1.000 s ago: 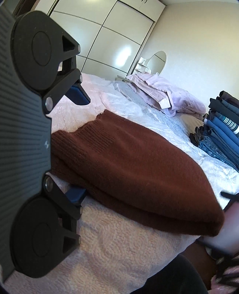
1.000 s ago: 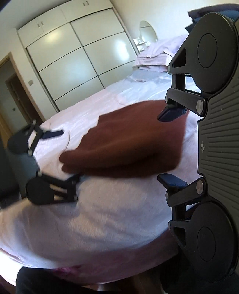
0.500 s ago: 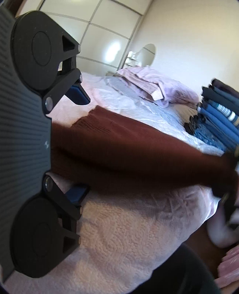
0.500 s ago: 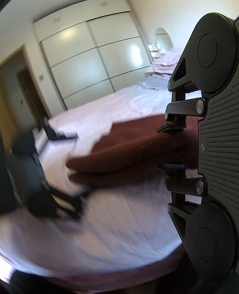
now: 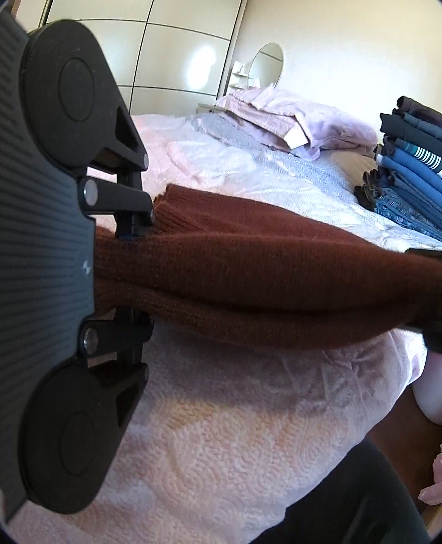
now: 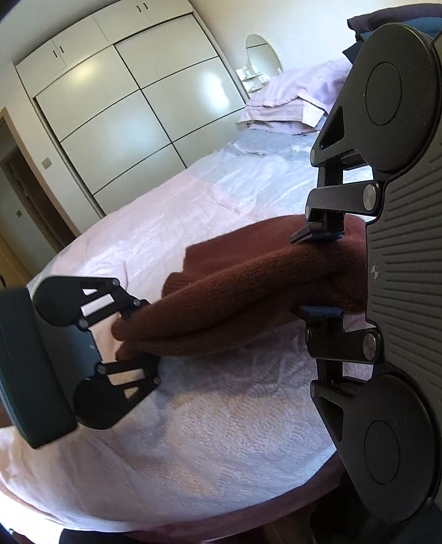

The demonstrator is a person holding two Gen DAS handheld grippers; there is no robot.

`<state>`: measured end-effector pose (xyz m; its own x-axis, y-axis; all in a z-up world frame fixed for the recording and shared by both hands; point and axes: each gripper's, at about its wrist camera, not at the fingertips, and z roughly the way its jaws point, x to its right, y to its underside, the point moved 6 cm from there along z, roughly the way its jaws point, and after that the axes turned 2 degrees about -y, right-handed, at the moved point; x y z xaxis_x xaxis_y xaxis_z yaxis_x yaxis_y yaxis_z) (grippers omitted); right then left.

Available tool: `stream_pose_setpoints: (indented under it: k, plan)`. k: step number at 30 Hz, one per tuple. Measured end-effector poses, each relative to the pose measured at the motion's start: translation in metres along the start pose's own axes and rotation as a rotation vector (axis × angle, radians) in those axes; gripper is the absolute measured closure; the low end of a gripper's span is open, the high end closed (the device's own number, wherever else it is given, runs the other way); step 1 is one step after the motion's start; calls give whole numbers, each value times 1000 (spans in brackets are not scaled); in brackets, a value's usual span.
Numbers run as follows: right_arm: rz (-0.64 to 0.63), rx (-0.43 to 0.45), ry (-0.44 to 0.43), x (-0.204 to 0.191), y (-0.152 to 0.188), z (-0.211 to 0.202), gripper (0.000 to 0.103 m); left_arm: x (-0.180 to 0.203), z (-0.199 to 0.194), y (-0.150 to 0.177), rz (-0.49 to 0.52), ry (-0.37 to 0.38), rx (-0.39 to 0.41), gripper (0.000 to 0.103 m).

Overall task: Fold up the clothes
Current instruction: 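Lift the folded cardigan with both grippers and carry it toward the clothes stack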

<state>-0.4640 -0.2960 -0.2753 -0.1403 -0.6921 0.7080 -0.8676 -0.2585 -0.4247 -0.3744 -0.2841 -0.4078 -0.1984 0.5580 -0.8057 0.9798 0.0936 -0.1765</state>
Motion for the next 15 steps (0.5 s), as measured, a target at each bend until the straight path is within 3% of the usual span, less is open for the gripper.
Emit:
stream_pose_setpoints:
  k: [4, 11, 15]
  plan:
    - [-37, -44, 15, -16, 4, 18, 63, 2, -1, -2, 20, 4, -8, 81]
    - [-150, -98, 30, -36, 12, 45, 62, 5, -3, -1, 13, 15, -7, 81]
    - [-115, -98, 23, -33, 18, 47, 62, 8, -4, -1, 19, 6, -6, 81]
